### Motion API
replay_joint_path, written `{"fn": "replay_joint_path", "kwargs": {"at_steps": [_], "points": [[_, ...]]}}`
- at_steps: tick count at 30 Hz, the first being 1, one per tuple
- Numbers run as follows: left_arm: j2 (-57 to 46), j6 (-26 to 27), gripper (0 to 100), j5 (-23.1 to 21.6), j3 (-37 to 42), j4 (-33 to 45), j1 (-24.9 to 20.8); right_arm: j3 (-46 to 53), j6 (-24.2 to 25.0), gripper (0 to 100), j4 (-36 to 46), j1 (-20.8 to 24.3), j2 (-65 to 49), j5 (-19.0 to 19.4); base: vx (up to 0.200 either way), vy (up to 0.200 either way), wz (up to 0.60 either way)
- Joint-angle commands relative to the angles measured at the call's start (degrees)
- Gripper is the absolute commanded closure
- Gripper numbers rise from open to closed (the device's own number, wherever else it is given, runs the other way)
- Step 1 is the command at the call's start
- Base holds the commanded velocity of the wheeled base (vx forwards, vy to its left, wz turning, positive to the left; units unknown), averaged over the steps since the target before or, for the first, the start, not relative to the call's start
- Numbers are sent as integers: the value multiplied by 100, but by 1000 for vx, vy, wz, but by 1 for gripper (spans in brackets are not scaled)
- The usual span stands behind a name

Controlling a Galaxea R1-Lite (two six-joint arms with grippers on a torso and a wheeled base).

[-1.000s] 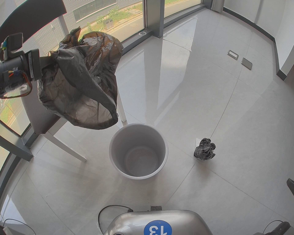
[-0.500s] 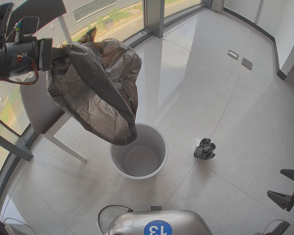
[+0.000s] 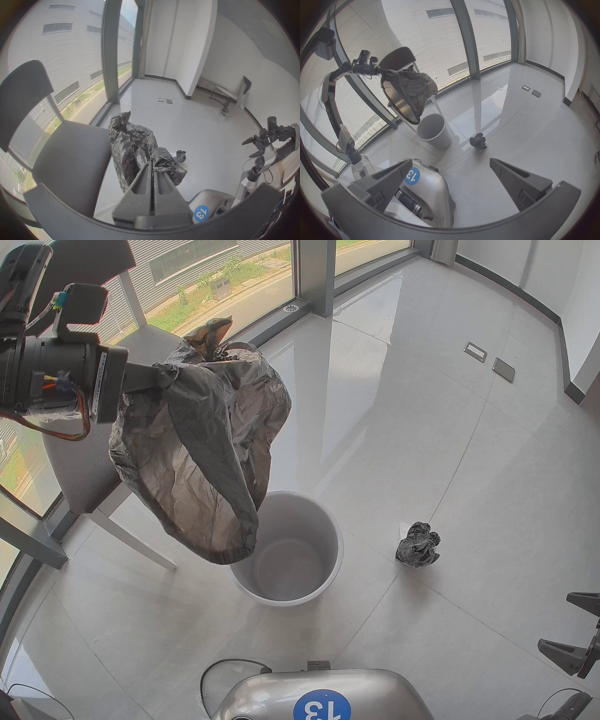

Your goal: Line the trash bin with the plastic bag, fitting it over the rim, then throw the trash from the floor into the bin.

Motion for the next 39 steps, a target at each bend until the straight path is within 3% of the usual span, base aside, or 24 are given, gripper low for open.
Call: {"fn": "replay_joint_path", "kwargs": {"at_steps": [1, 11, 17, 25, 29, 34, 39], "points": [[23, 100, 100, -378, 81, -207, 32, 11, -17, 0, -8, 2, -28, -5, 0, 0, 0], [-83, 109, 100, -457, 785, -840, 163, -68, 10, 0, -8, -7, -11, -23, 0, 0, 0], [-127, 117, 100, -747, 1286, -1535, 234, -103, -8, 0, -8, -7, 7, -14, 0, 0, 0], [75, -6, 100, -483, 908, -2123, 199, -437, -8, 0, -16, -7, 262, -14, 0, 0, 0], [93, -243, 100, -237, 618, -2123, -223, -674, -61, 0, -8, 19, 560, -14, 0, 0, 0], [137, -498, 100, 281, 231, -2106, -1014, -964, -315, 0, -25, 406, 1026, -58, 0, 0, 0], [322, -480, 100, 299, -261, -1851, -1252, -991, -315, 0, -403, 722, 1510, -75, 0, 0, 0]]}}
